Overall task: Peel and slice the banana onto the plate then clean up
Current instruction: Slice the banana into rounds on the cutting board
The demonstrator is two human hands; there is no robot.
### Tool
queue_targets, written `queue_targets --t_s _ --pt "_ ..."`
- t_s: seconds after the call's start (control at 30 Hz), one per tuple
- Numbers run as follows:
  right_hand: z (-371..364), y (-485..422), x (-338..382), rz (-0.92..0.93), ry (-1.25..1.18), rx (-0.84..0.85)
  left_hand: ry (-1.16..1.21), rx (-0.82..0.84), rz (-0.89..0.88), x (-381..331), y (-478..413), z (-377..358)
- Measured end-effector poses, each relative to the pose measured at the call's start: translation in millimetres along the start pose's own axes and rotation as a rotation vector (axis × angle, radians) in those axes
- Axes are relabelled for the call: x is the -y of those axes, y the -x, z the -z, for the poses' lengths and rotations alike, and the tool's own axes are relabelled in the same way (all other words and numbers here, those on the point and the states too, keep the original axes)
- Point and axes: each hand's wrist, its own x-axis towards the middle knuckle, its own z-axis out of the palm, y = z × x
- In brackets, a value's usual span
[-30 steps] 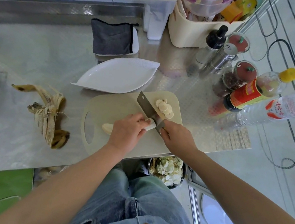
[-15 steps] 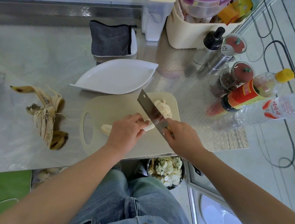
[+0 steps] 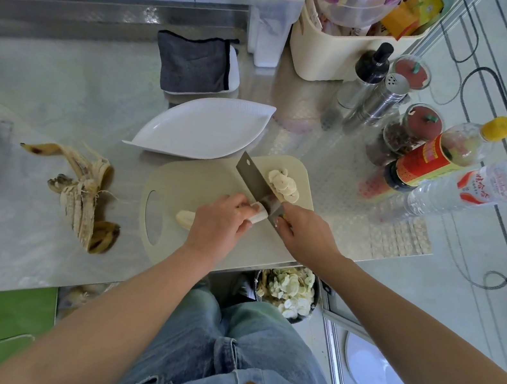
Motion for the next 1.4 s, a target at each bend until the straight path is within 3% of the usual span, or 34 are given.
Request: queue_targets --t_s 0.3,0.9,1.1,1.4 --pt "24 6 -4 0.077 0.038 -0.02 -0.014 0.005 -0.011 2 -1 -1" --pt "-7 -2 3 -0.025 0.03 0.051 0.008 0.004 -0.006 1 0 -1" --pt "15 0 2 0.014 0.021 -0.011 0.006 -0.01 -0.007 2 0 -2" --pt "24 8 0 0.053 0.07 0.033 -0.016 -0.006 -0.018 3 0 -2"
